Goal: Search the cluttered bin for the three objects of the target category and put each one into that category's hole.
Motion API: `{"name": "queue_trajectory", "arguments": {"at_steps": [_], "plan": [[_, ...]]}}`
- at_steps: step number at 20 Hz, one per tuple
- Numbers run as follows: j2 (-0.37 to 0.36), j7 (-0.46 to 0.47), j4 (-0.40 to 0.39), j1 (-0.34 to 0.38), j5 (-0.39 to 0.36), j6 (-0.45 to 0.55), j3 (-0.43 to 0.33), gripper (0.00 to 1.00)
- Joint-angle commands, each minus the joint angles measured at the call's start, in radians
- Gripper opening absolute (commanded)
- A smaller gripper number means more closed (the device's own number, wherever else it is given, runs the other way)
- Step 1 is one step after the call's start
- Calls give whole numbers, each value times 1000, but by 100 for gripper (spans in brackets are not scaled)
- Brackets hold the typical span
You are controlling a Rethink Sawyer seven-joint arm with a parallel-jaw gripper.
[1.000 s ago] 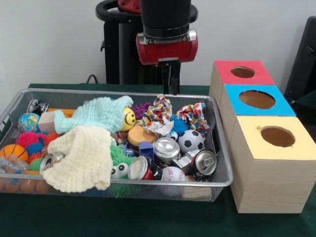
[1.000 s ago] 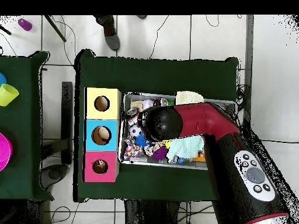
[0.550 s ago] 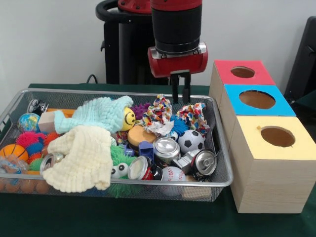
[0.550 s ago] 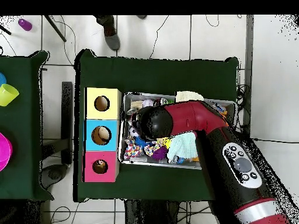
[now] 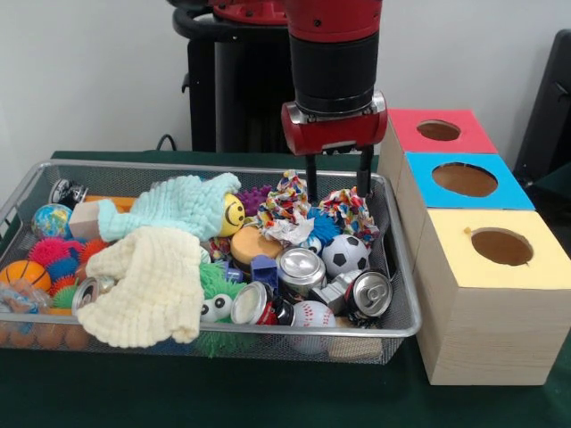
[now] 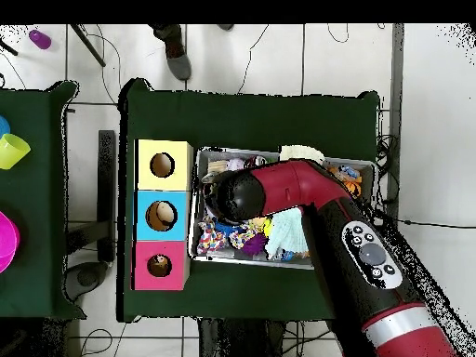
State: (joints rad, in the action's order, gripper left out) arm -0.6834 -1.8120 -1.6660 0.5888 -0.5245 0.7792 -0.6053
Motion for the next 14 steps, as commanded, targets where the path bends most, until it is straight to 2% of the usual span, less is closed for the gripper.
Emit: {"name": "queue_trajectory", "arguments": {"at_steps": [1,8,14], "plan": [[51,198,5,26,-75,-33,-46,100],[60,186,7,31,-91,-58,-49,100],[72,155,-33,42,-127,-114,-36,100]]}}
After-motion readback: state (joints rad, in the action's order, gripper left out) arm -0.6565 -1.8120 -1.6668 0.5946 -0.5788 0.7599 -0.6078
